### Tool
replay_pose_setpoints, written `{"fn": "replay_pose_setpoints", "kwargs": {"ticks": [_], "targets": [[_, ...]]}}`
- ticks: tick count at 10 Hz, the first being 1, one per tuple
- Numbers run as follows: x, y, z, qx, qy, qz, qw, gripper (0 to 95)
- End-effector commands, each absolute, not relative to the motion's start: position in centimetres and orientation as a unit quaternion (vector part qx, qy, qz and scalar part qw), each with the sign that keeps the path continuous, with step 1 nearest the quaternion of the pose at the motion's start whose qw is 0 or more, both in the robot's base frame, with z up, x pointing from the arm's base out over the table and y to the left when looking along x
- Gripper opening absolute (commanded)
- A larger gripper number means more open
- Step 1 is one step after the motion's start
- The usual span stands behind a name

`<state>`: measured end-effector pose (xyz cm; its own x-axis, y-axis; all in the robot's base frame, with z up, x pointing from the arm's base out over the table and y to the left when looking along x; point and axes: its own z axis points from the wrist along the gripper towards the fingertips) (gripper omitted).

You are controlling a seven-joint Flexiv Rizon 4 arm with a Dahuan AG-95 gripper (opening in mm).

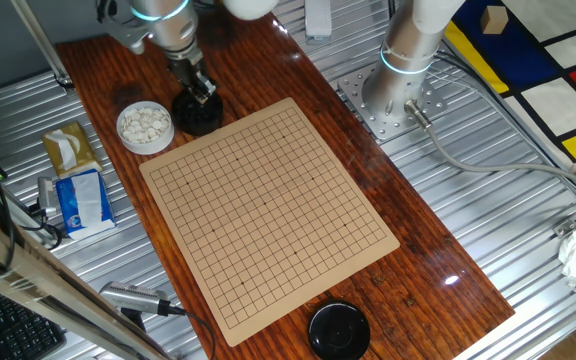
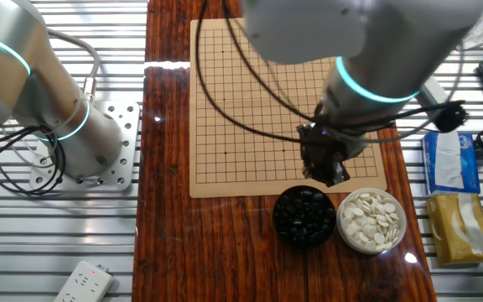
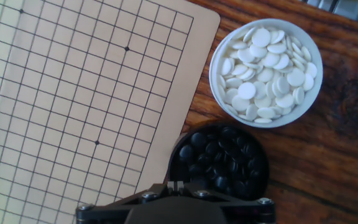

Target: Play the first move as black on the 3-4 point in the upper right corner of the Go board

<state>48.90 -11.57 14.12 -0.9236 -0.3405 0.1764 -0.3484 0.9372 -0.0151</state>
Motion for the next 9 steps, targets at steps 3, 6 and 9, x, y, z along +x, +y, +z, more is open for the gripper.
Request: {"fn": "replay_pose_setpoints", "kwargs": {"ticks": [3, 6, 9], "targets": [[48.72, -11.63, 14.18, 0.109, -0.990, 0.025, 0.090, 0.0], [48.72, -11.63, 14.18, 0.112, -0.989, 0.023, 0.089, 0.0], [48.72, -11.63, 14.18, 0.112, -0.989, 0.022, 0.089, 0.0]]}}
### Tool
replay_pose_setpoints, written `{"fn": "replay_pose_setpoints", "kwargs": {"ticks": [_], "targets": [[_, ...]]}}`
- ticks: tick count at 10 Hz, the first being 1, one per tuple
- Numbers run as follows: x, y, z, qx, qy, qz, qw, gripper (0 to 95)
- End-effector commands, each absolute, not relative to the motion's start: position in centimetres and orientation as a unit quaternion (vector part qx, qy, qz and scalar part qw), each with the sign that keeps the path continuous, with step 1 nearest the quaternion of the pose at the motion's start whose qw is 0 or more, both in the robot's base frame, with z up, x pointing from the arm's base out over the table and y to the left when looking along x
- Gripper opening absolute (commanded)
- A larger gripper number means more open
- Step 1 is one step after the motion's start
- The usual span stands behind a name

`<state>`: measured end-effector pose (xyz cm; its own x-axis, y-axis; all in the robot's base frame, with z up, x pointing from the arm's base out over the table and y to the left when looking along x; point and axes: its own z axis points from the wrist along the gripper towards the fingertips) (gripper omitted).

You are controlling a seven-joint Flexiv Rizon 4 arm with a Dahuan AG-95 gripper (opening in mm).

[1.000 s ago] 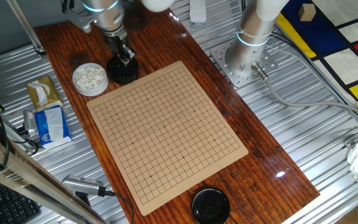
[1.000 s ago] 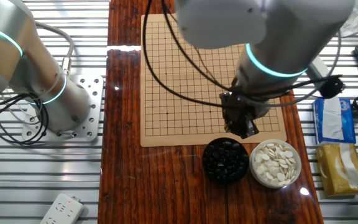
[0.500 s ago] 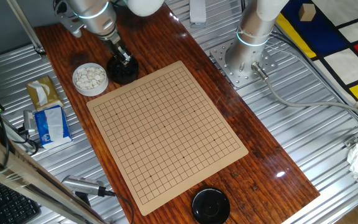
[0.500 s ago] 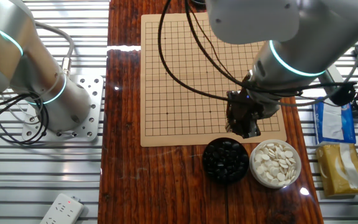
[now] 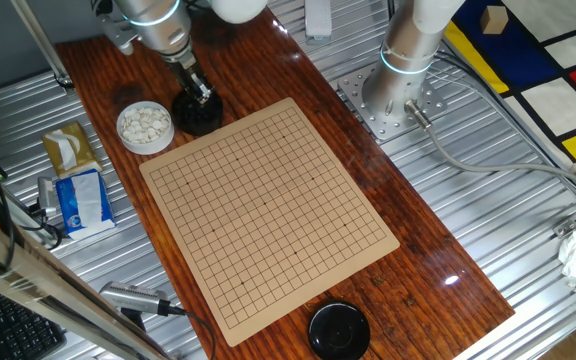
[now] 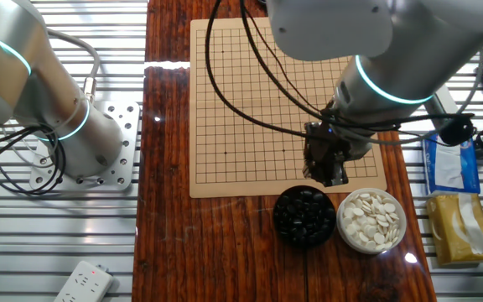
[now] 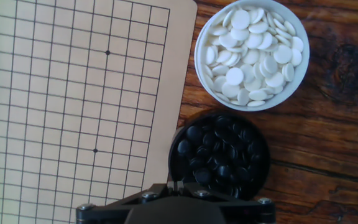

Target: Play the first move as black on the 3-4 point in the upper right corner of the Go board

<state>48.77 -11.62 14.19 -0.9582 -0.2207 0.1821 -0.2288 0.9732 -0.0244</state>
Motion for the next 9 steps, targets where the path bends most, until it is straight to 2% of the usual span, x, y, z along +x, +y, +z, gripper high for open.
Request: {"fn": "replay_pose_setpoints", "kwargs": {"ticks": [1, 5, 7, 9], "targets": [[48.7, -11.6, 14.2, 0.113, -0.990, 0.022, 0.088, 0.0], [48.8, -11.9, 13.9, 0.112, -0.990, 0.018, 0.078, 0.0], [48.7, -13.9, 12.9, 0.131, -0.990, 0.003, 0.057, 0.0], [48.5, -15.6, 11.4, 0.154, -0.986, -0.013, 0.061, 0.0]]}}
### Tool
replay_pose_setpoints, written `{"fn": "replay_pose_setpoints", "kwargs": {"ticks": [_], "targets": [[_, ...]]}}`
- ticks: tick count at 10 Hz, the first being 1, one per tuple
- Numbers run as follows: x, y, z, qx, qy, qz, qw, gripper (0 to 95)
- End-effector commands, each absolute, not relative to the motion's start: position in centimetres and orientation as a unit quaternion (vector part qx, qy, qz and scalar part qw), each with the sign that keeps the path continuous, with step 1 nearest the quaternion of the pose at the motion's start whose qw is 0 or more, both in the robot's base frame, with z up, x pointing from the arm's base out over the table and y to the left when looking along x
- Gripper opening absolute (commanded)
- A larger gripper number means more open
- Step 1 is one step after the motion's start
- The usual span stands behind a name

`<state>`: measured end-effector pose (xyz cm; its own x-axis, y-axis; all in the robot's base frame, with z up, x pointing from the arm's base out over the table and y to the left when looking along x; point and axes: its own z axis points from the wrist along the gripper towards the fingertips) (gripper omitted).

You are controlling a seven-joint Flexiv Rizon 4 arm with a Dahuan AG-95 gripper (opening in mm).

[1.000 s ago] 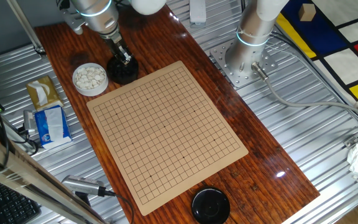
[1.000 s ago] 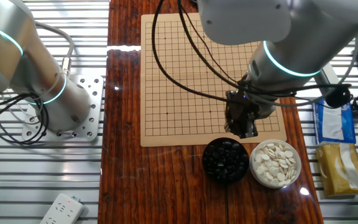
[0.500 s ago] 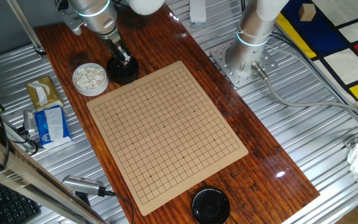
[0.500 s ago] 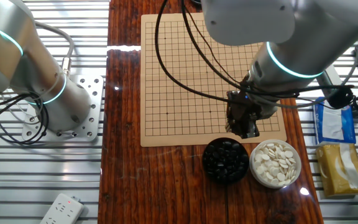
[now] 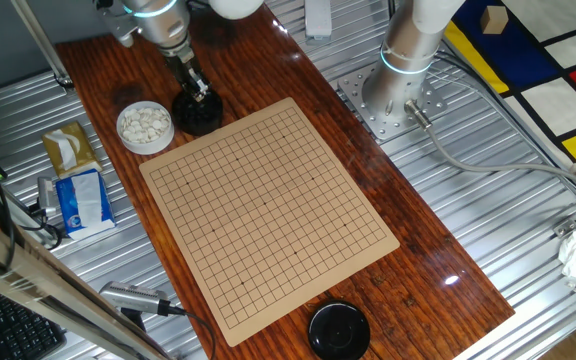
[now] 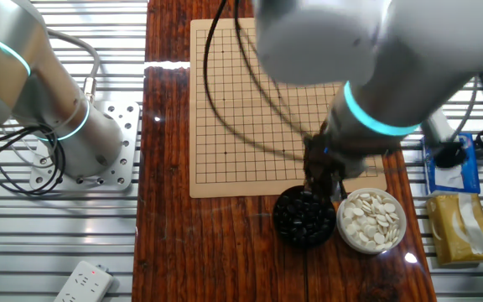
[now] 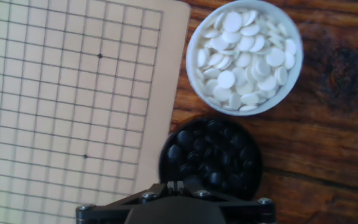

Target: Play the first move as black on the 3-4 point in the upper right corner of the Go board

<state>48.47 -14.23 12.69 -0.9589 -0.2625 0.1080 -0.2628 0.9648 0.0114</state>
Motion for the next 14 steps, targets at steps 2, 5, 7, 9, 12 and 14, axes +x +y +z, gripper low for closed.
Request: {"fn": "replay_pose_setpoints", "kwargs": {"ticks": [2, 5, 7, 9, 12, 14], "targets": [[48.2, -17.1, 9.6, 0.168, -0.984, -0.015, 0.058, 19.0], [48.0, -17.8, 8.3, 0.185, -0.981, -0.016, 0.050, 19.0], [48.0, -17.8, 7.2, 0.193, -0.980, -0.016, 0.045, 19.0], [48.0, -17.8, 6.4, 0.194, -0.980, -0.012, 0.039, 19.0], [48.2, -17.7, 5.9, 0.202, -0.979, -0.010, 0.030, 19.0], [48.3, -17.6, 5.2, 0.205, -0.978, -0.009, 0.026, 19.0]]}}
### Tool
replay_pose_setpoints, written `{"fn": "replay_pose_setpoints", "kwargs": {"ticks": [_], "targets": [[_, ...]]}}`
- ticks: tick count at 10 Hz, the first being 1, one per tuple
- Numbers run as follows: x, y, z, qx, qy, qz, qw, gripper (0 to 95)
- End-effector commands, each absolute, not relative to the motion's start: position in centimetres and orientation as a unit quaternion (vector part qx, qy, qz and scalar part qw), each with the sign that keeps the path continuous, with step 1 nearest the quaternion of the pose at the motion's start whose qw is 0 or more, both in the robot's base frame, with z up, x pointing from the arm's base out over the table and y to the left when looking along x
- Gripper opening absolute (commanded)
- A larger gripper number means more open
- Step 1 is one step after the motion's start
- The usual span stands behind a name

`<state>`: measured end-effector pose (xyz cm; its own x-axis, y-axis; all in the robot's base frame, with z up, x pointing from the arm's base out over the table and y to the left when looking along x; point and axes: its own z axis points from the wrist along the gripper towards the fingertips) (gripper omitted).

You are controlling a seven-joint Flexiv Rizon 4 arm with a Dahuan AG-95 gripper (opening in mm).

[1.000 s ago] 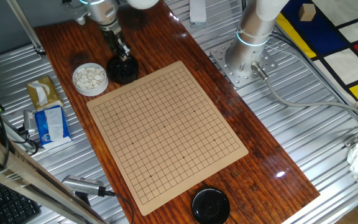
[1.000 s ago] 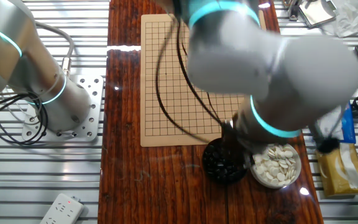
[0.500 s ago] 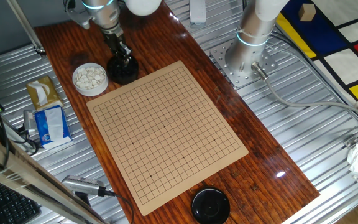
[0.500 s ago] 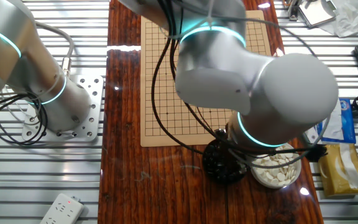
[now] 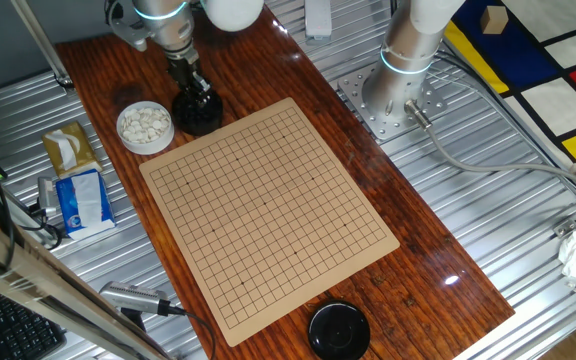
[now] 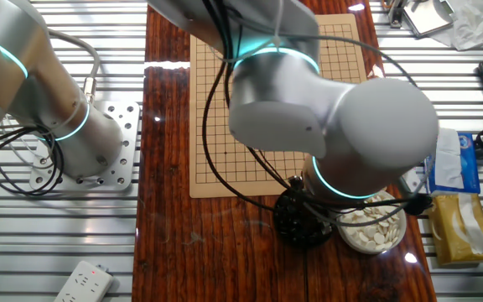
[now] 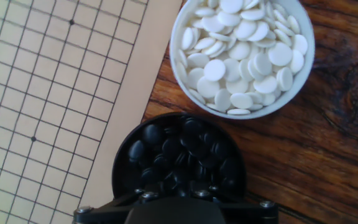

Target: Play the first move as black on the 3-4 point in the upper right corner of the Go board

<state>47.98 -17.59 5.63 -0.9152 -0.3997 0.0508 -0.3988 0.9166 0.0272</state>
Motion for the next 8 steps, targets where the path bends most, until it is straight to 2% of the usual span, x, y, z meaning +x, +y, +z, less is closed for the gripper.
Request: {"fn": "replay_pose_setpoints", "kwargs": {"ticks": [1, 8], "targets": [[48.27, -17.59, 4.98, 0.205, -0.978, -0.008, 0.024, 19.0], [48.42, -17.53, 4.30, 0.209, -0.978, -0.003, 0.015, 19.0]]}}
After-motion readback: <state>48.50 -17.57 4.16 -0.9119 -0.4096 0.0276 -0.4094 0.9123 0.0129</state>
